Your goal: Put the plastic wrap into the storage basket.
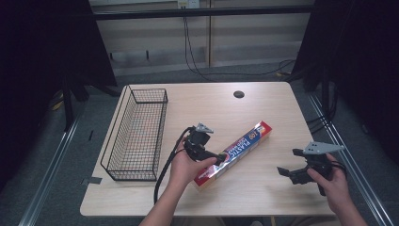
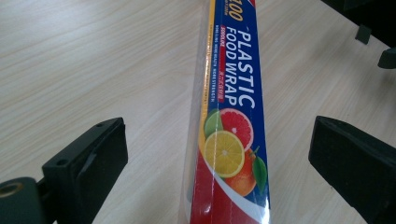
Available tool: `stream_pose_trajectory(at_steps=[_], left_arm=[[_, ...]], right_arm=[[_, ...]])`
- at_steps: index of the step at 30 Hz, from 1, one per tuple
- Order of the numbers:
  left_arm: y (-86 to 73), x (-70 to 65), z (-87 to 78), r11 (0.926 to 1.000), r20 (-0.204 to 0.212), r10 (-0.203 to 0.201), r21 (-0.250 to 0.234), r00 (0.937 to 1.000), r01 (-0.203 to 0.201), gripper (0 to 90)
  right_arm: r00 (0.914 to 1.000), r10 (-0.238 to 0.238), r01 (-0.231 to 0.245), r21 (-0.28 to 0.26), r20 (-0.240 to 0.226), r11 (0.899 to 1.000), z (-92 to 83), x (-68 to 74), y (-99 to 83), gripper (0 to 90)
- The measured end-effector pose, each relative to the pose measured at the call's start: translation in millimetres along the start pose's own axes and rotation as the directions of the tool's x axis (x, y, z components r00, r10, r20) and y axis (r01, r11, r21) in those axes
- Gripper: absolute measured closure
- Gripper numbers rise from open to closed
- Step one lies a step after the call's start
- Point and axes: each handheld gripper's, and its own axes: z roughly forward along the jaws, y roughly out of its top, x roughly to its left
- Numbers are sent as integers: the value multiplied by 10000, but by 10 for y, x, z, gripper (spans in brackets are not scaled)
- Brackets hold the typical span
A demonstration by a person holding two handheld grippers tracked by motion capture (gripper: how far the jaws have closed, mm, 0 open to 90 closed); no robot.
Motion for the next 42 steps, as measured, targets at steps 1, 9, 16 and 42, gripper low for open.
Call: stream_pose_trajectory(at_steps=[1, 9, 16, 42], left_arm=[[0, 0, 0, 10000, 0, 0, 0, 10000, 0, 46], [132, -37, 227, 9983, 90, 158, 568, 9998, -163, 55], [215, -49, 330, 9935, 50, 389, 1068, 9992, -392, 61], [356, -106, 774, 9694, 77, 970, 2258, 9953, -962, 118]], right_arm=[[10000, -33, 33, 23, 16, 10000, -7, -1, -2, 19], [10000, -11, 11, 30, 28, 10000, -34, 14, -25, 19], [10000, -56, 56, 13, 38, 10000, -40, 16, -24, 19], [10000, -59, 59, 44, 59, 10000, -45, 3, -36, 19]])
